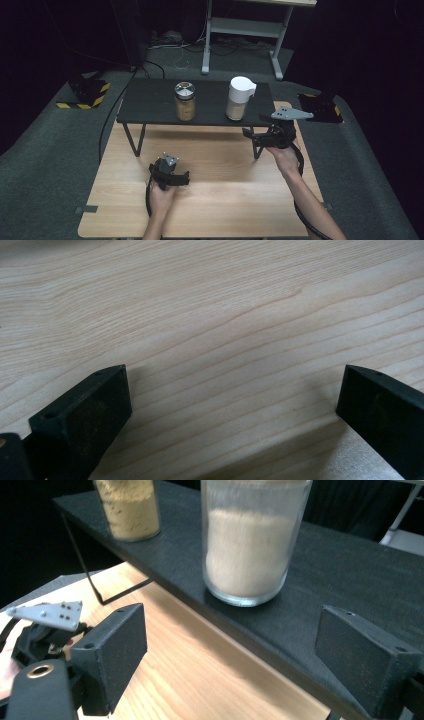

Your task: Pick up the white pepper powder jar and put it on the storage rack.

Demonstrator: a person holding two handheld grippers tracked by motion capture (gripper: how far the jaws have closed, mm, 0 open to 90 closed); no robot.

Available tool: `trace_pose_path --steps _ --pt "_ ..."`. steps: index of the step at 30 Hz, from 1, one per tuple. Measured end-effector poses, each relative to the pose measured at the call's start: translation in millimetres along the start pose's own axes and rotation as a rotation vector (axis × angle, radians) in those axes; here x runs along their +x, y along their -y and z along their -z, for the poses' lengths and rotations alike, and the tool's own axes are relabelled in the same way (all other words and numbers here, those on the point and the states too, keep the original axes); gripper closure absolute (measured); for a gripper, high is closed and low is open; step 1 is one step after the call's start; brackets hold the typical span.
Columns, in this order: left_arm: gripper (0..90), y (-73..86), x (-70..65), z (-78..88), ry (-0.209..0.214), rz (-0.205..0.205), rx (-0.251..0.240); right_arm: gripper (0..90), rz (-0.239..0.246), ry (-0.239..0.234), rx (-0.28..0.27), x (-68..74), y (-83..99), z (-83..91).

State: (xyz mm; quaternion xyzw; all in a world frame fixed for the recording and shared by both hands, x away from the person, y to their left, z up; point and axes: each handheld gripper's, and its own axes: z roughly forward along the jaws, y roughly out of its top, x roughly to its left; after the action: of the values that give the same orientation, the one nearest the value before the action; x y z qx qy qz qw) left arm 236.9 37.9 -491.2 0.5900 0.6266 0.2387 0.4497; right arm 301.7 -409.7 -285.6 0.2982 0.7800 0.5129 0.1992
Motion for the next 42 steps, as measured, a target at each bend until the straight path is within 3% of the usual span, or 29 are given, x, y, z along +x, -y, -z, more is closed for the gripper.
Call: trace_pose_path --steps 9,19,29,42 --pt "1.0 -0.7 0.1 0.3 -0.001 -0.005 0.004 13.2 -0.005 -0.007 -0.019 6.0 31.6 9.9" --pt "1.0 -0.6 -0.1 0.3 -0.002 -0.004 0.003 13.2 -0.040 -0.020 0.010 2.9 64.1 5.2" --pt "1.0 -0.5 -0.2 0.2 -0.003 -0.004 0.003 12.8 -0.056 -0.034 0.095 0.2 102.5 -22.7" --pt "1.0 -0.5 -0.2 0.2 -0.003 -0.004 0.003 12.0 -0.091 0.005 0.181 3.4 133.4 -51.5"
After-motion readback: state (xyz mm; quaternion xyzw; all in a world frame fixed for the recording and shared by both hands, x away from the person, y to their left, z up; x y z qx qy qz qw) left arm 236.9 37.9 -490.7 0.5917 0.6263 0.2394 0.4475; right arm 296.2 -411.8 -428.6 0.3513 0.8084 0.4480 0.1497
